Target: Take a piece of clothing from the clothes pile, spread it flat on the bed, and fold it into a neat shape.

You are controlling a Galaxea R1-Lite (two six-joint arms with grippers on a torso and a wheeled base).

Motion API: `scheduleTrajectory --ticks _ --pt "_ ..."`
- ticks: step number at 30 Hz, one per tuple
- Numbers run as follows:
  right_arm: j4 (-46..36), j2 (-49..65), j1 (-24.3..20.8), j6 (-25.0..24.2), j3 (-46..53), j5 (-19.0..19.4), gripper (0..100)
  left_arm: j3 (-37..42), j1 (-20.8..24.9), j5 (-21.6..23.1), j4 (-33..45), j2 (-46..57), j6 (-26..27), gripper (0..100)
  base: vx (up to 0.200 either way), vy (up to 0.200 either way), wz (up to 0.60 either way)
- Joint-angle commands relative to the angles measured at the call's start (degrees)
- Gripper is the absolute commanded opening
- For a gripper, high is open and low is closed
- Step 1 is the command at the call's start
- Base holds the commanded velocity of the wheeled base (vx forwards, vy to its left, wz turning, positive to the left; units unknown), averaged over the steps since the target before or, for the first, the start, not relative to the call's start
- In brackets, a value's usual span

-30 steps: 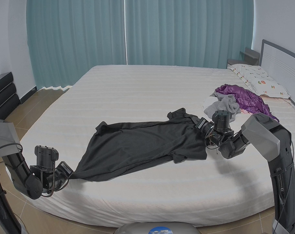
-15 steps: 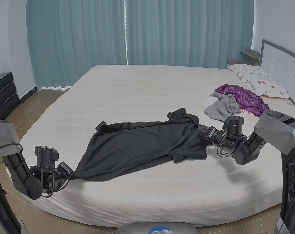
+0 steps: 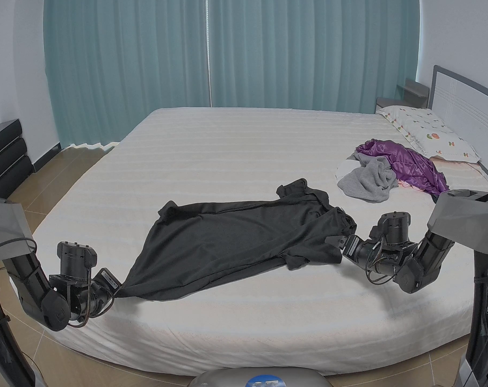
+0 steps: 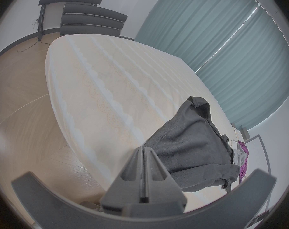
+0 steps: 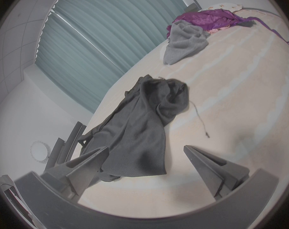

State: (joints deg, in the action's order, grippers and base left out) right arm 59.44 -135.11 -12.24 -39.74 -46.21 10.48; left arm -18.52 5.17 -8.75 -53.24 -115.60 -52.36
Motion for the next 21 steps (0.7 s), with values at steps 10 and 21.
scheduleTrajectory --ticks 10,21 --pt "-0.6 -4.6 -2.6 0.1 -4.5 -0.6 0 0.0 0.0 0.1 0.0 -0.2 0.0 0 0.000 0.000 0.00" --pt "0.1 9.2 1.7 -0.5 9.9 1.2 0 0.6 0.7 0.0 0.0 0.2 0.1 0 0.000 0.000 0.00"
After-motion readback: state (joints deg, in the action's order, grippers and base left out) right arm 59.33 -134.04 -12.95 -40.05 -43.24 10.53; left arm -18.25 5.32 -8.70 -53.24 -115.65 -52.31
